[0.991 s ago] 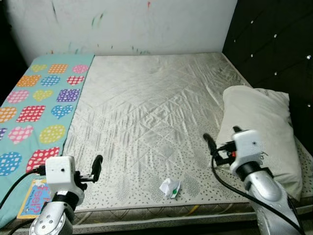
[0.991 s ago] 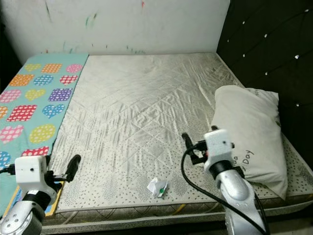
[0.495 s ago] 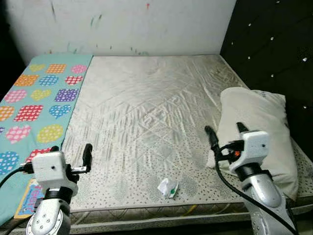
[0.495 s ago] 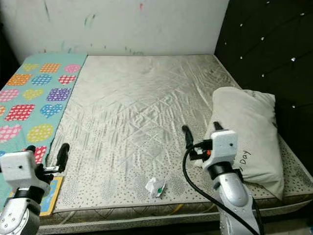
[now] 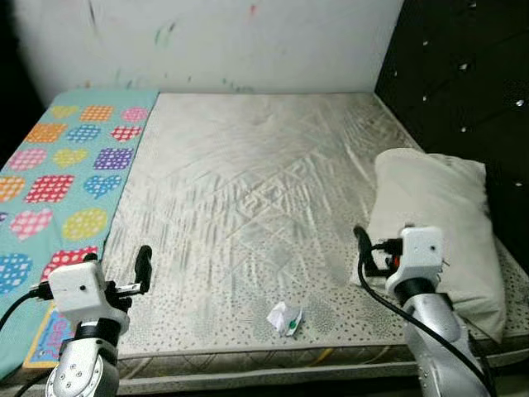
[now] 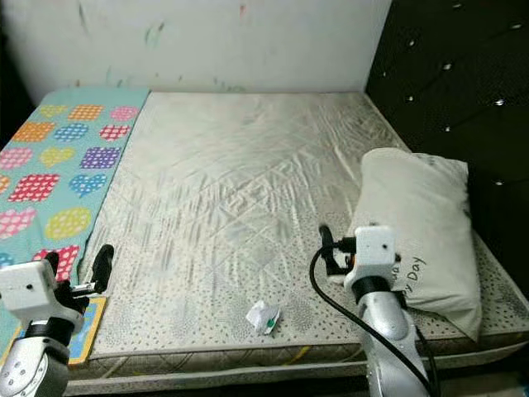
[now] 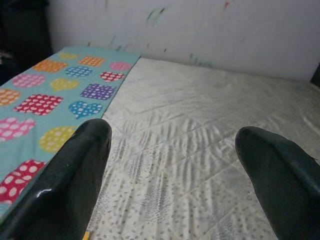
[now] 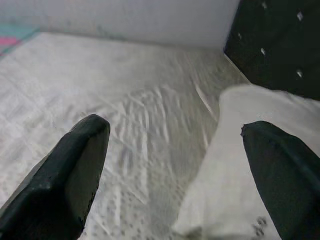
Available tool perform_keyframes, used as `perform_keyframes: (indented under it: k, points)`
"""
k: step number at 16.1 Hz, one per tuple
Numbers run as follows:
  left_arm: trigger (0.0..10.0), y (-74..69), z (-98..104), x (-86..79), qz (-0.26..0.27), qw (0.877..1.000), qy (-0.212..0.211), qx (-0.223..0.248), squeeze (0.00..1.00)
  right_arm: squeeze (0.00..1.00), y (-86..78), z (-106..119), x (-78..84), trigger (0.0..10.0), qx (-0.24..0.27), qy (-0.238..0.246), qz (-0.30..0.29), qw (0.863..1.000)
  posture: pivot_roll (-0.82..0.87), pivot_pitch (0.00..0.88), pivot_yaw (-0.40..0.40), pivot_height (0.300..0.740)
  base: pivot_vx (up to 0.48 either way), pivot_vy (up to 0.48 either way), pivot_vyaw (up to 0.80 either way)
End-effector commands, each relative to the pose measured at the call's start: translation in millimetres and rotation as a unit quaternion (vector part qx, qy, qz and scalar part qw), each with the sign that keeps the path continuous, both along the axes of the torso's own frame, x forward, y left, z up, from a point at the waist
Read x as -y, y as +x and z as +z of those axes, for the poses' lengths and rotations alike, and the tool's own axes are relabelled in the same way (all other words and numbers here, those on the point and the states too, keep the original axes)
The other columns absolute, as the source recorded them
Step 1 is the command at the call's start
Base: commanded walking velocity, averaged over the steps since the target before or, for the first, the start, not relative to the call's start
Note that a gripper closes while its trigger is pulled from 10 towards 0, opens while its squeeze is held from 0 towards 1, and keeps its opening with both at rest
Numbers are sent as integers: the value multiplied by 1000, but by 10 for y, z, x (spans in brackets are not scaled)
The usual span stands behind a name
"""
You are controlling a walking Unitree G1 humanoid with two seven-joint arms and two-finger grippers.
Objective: Clean up the room
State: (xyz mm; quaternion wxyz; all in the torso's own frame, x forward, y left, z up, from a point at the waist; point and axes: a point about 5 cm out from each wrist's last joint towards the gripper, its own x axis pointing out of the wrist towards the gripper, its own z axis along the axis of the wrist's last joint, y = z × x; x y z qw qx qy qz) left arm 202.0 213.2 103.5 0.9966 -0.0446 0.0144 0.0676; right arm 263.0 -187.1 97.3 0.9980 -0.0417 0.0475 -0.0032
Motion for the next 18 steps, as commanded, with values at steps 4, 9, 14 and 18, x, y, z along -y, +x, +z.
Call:
perform_keyframes:
  k: [4,9,14,18]
  points:
    - [10000,73,43,37,-24,1000,13,13,0,0,58,77,-88,10000,16,-36,44,998,-128,0,-35,740,0,0,0]
    - [10000,151,-56,37,-19,999,33,-33,0,0,14,85,-23,10000,13,-37,24,999,-155,0,-13,740,0,0,640]
    - [10000,157,-58,78,-37,999,16,-29,0,0,30,125,-40,10000,17,-32,25,999,-153,0,-26,740,0,0,0]
    - [10000,157,-53,91,-41,999,4,-29,0,0,46,147,-54,10000,11,-12,28,999,-157,0,-24,740,0,0,0]
